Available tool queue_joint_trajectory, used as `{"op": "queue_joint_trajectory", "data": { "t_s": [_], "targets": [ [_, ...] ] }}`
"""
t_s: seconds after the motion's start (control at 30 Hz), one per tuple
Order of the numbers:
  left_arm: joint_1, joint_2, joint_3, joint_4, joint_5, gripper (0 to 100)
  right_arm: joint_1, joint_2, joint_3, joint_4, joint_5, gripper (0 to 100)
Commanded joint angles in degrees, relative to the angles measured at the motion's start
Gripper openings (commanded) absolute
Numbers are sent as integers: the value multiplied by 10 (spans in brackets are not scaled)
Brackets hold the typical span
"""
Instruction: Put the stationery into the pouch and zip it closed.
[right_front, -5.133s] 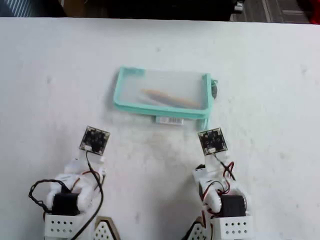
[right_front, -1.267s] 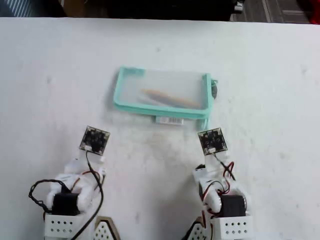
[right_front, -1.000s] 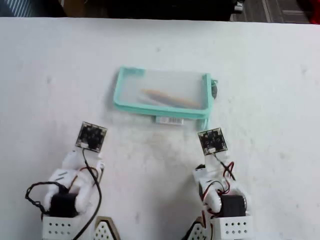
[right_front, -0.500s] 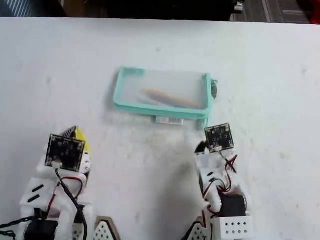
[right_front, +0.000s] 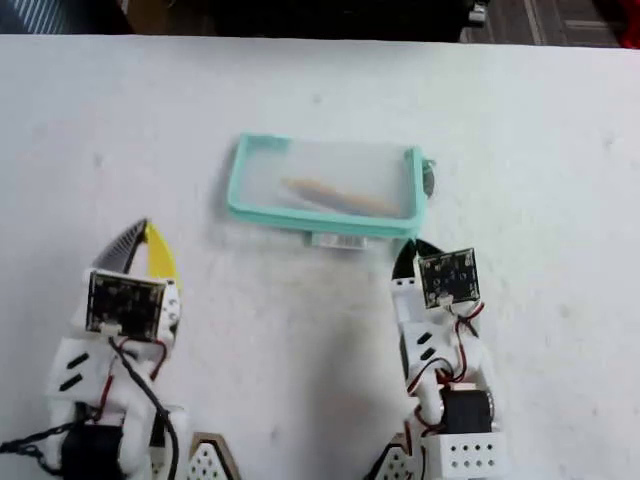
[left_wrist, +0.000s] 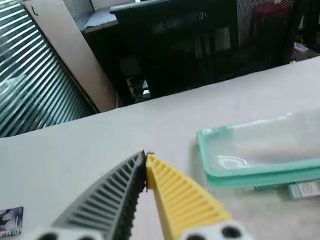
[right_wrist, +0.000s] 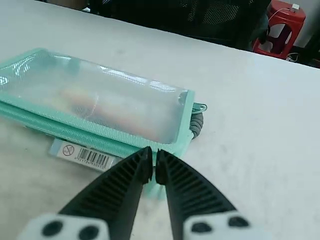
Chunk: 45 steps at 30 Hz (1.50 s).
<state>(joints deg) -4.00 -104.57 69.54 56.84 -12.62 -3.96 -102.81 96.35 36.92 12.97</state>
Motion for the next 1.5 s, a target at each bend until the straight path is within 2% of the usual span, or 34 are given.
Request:
{"op": "queue_joint_trajectory", "data": {
  "t_s": [0.0, 0.13, 0.3, 0.37, 0.47, 0.53, 0.67, 0.83, 0.93, 1.13, 1.3, 1.47],
  "targets": [
    [1, 0, 81, -156, 6, 24, 26, -3, 5, 28, 4, 22],
    [4, 0, 138, -250, 7, 24, 47, -3, 5, 53, 5, 22],
    [71, 0, 139, -272, 3, 24, 58, -3, 5, 61, 5, 22],
    [120, 0, 136, -265, -6, 24, 58, -3, 5, 62, 5, 22],
    [188, 0, 130, -233, -60, 24, 58, -1, 5, 62, 5, 17],
    [218, 0, 130, -212, -48, 24, 58, -1, 5, 65, 5, 17],
    [223, 0, 135, -199, -11, 24, 58, -2, 5, 67, 5, 17],
    [227, 1, 161, -190, -25, 24, 58, -4, 5, 65, 5, 21],
    [228, 7, 149, -158, -25, 24, 58, -4, 5, 65, 5, 21],
    [225, 163, 57, -147, -27, 24, 58, -4, 5, 69, 6, 21],
    [223, 361, -25, -147, -25, 24, 58, -1, 5, 71, 62, 19],
    [217, 470, -76, -147, -5, 24, 58, -2, 5, 71, 71, 21]
  ]
}}
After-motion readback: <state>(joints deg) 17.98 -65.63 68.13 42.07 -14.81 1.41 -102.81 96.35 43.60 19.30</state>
